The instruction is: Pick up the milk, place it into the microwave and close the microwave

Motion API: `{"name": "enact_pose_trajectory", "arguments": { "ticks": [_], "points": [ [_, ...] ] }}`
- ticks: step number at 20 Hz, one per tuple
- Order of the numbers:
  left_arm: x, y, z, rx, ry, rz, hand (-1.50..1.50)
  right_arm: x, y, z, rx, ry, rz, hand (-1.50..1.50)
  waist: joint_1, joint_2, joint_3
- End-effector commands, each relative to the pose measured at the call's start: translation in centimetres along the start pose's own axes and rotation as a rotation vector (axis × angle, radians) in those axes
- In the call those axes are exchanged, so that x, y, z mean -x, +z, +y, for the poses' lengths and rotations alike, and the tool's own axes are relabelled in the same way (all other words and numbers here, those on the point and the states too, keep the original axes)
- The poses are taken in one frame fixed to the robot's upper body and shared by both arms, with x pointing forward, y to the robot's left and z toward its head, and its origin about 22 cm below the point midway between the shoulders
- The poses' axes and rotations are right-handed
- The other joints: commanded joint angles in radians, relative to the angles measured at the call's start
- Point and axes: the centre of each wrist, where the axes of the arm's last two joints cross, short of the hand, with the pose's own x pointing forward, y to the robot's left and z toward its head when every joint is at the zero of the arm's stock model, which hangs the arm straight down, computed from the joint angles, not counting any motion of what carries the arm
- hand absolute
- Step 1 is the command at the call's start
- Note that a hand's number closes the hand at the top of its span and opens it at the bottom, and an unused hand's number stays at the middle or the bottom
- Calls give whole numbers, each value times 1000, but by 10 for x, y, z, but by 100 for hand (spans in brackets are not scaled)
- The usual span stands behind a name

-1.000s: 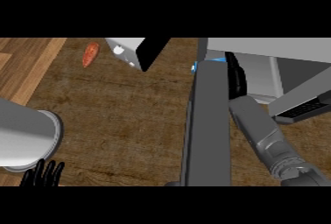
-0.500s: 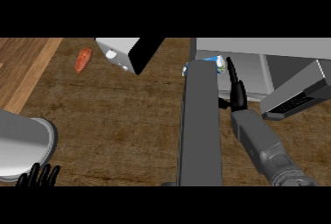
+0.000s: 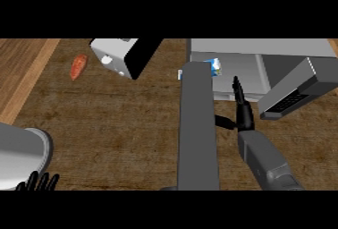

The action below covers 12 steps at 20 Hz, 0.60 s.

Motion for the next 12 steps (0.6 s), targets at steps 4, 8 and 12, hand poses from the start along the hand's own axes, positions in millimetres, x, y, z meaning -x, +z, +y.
{"name": "enact_pose_trajectory", "arguments": {
  "ticks": [4,8,12],
  "points": [
    [2,-2,3,22,-33,40,-150,18,36,-3,-65,-136,-40,-150,-28,-11,-2],
    [6,-1,-19,70,-36,56,-150,22,34,-32,-128,-142,-13,-150,-32,-14,-2],
    [14,-3,-16,92,-10,93,-150,36,71,-40,-100,-139,-10,-150,-52,-21,-4]
  ]
}}
